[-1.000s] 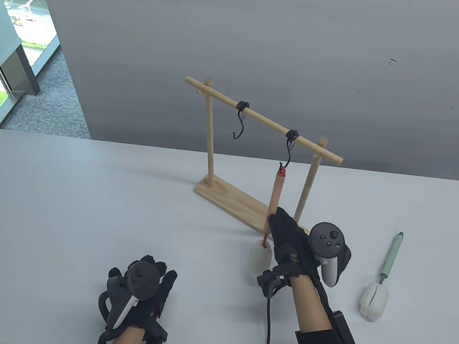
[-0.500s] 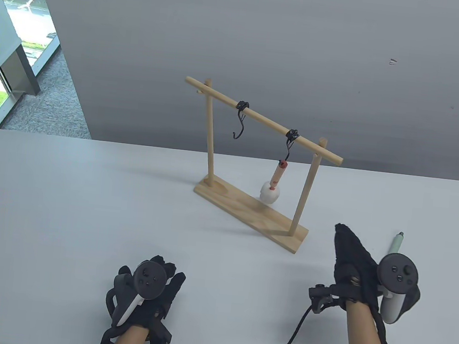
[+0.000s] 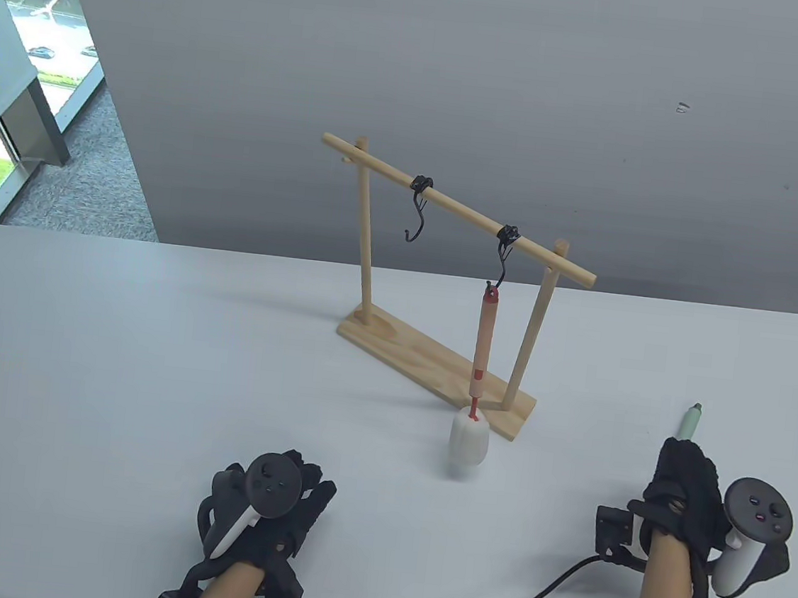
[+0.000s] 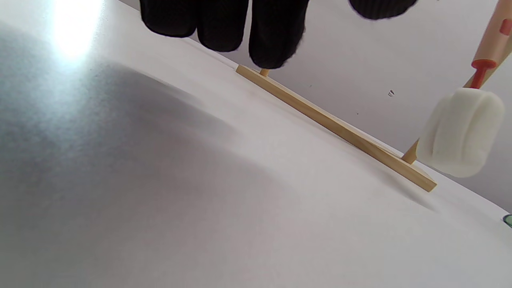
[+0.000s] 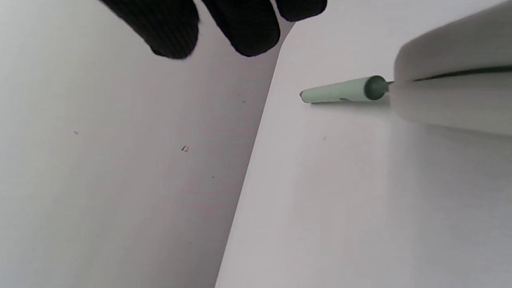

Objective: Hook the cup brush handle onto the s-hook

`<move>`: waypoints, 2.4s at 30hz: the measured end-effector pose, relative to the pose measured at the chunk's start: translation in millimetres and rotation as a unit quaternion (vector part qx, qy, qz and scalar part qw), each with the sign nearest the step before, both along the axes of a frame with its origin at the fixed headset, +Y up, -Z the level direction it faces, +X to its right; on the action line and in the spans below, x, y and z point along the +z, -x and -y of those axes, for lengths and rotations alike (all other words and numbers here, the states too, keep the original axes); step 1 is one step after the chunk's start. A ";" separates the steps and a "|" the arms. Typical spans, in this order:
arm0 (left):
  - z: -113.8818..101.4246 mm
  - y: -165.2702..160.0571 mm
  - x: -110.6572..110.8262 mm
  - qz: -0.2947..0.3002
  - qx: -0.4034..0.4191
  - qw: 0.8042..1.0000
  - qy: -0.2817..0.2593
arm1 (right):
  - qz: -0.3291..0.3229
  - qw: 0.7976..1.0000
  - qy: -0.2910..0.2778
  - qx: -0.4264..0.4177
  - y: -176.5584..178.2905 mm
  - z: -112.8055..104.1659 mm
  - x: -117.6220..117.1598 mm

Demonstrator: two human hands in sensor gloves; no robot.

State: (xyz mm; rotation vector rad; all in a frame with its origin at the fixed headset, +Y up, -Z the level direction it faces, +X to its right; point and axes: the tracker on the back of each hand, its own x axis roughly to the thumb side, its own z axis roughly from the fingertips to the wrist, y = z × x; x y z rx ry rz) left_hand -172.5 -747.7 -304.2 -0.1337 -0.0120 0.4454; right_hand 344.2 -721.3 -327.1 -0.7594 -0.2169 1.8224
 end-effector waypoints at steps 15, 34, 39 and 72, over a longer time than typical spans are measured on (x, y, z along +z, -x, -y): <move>13.0 -12.2 -3.8 0.041 -0.040 0.997 0.043 | -0.048 0.964 0.257 0.034 2.5 48.4 -46.2; 17.6 -15.7 -6.6 0.044 -0.056 0.996 0.053 | -0.049 0.950 0.302 0.058 5.2 42.3 -54.0; 17.6 -21.7 -8.2 0.048 -0.059 0.996 0.054 | -0.102 0.966 0.222 0.081 18.8 29.7 -44.8; -5.6 -69.5 -57.2 0.078 0.364 0.917 0.147 | -0.524 0.833 -0.068 0.165 270.2 -1.8 24.6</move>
